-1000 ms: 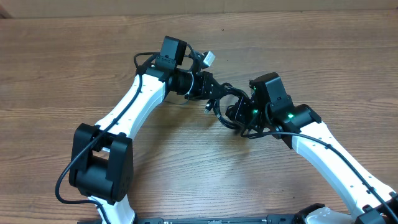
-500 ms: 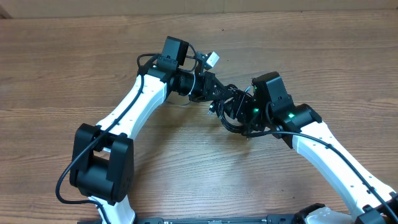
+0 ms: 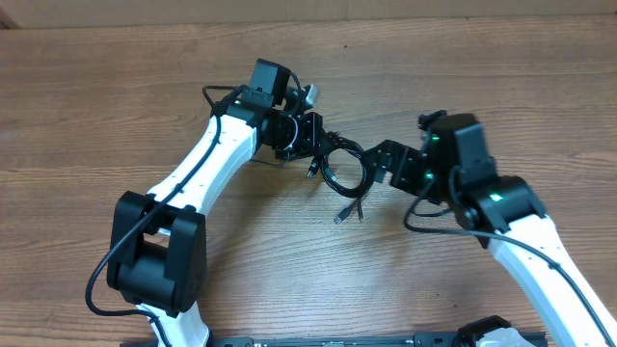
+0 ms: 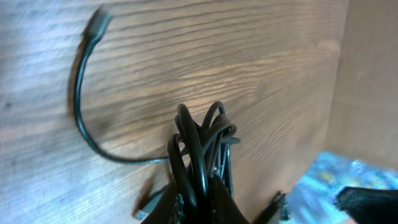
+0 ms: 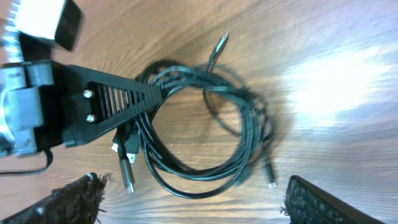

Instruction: Untangle cables

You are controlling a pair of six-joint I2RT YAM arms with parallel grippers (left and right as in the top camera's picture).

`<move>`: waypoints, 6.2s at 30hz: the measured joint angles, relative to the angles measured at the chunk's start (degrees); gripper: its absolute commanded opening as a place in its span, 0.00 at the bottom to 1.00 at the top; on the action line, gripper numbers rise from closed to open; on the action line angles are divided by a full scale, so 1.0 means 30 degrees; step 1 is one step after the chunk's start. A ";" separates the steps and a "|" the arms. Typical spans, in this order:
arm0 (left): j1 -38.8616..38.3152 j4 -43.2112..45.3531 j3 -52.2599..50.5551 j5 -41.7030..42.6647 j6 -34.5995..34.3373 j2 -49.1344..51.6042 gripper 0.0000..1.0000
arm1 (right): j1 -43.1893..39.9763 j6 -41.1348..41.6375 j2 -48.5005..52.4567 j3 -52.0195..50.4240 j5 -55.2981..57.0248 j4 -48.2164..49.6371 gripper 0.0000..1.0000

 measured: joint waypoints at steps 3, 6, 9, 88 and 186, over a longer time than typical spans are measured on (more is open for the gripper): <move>0.0612 -0.0058 0.0000 0.0911 -0.1785 0.0000 0.04 | -0.0627 -0.2288 -0.0488 0.0007 0.0022 -0.0765 1.00; 0.1596 -0.0044 0.0000 0.2601 -0.3730 0.0000 0.04 | -0.0736 -0.3949 -0.0423 0.0000 0.0029 -0.1406 1.00; 0.2608 -0.0051 0.0000 0.4138 -0.5661 0.0000 0.04 | -0.0736 -0.4962 -0.0335 0.0000 0.0022 -0.1836 1.00; -0.1195 -0.0117 0.0007 -0.2033 0.2798 -0.0015 0.04 | -0.1005 -0.6404 -0.1676 -0.0437 -0.2062 0.0444 0.04; 0.1974 0.6958 0.0000 1.2247 0.8335 -0.0007 0.04 | -0.8684 -1.0856 0.8641 0.1086 -1.8826 0.2834 0.87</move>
